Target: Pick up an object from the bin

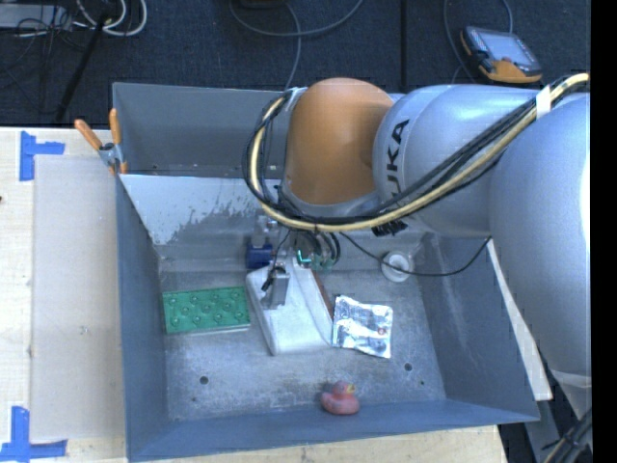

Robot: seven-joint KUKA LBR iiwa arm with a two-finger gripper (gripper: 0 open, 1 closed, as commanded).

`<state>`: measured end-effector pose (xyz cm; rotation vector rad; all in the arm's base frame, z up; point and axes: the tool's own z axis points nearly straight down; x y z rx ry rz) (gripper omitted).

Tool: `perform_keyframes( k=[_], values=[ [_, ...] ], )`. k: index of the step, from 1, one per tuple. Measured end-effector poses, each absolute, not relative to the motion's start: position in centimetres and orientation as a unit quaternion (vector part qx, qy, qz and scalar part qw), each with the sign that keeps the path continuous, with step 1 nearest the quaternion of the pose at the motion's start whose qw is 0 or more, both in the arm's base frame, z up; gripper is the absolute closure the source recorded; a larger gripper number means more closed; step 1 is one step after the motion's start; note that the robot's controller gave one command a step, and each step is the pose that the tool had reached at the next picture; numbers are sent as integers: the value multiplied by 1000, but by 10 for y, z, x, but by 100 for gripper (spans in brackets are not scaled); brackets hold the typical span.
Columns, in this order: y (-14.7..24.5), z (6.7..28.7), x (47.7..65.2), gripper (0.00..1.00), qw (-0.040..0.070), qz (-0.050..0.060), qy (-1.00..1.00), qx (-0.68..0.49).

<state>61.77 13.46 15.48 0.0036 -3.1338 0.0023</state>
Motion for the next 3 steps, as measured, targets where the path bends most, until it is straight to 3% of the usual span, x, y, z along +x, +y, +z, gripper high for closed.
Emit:
perform_keyframes(
  k=[1,2,3],
  values=[
    [201,68,603,0,3,0,-992,-124],
    [200,72,605,100,1,0,-992,-125],
    [213,281,607,100,-4,-2,-995,-104]
  ],
)
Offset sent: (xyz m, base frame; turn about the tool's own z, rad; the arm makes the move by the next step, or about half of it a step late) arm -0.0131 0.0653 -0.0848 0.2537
